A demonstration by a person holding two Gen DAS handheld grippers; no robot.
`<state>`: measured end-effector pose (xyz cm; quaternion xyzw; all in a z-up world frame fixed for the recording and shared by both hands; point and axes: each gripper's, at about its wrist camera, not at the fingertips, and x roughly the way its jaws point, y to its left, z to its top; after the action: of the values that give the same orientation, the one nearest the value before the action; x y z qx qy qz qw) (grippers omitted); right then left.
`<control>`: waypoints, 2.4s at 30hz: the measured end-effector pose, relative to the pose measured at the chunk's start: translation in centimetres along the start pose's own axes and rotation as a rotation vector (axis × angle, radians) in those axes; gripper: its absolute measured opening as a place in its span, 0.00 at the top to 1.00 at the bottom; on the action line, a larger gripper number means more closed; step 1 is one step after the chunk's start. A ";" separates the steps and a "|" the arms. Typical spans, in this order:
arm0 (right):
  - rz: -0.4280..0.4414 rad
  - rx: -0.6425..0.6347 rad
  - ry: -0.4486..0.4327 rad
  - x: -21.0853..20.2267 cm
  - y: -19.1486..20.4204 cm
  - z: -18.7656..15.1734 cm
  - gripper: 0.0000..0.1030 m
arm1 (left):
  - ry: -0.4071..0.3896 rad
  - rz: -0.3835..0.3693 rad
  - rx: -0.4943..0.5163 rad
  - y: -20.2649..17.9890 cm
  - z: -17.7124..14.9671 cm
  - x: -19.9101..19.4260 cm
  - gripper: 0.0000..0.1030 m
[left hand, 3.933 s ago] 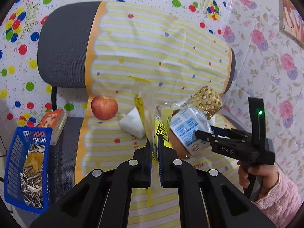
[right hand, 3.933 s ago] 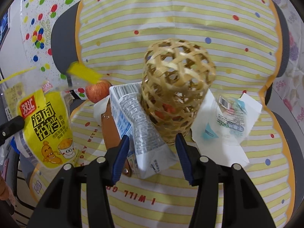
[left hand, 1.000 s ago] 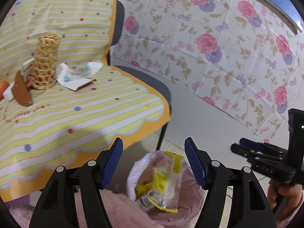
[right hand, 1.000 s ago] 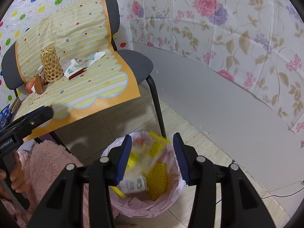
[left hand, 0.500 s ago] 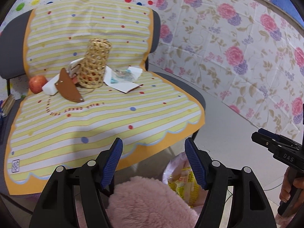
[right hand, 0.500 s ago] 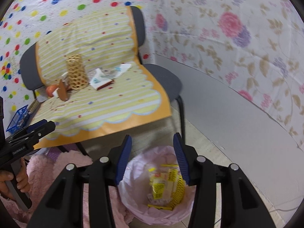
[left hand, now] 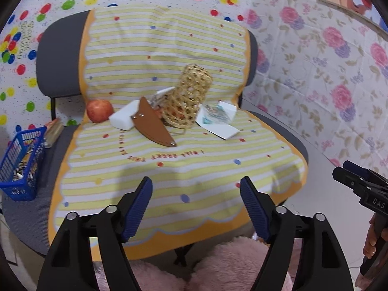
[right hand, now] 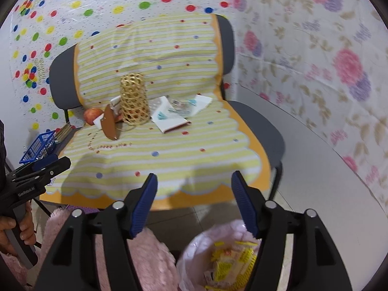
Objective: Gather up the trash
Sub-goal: 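Return both tools to the chair and reach the left tool toward the white tissue, then grasp the white tissue with the left tool while the right tool grasps the clear wrapper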
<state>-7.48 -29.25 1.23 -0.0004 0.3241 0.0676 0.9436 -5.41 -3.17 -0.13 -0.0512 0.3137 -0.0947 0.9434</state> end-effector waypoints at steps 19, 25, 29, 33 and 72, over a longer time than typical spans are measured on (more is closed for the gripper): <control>0.033 0.021 -0.016 7.2 0.1 6.6 0.20 | 0.001 0.102 0.032 0.8 6.2 6.7 0.15; 0.047 0.038 0.008 9.9 -0.4 7.8 0.20 | 0.002 0.122 0.036 1.3 8.2 9.9 0.15; 0.053 0.035 0.019 11.3 -0.1 8.1 0.20 | -0.004 0.150 0.065 2.9 9.5 12.0 0.16; 0.057 0.031 0.038 12.6 0.0 8.2 0.20 | 0.029 0.141 0.061 5.3 10.6 14.5 0.30; 0.094 0.181 0.274 32.9 -1.8 13.2 0.49 | -0.046 0.074 0.072 8.5 16.1 17.1 0.97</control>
<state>26.56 -26.26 -8.54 0.0907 0.4539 0.0817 0.8826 18.97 2.13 1.44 -0.0076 0.2898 -0.0698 0.9545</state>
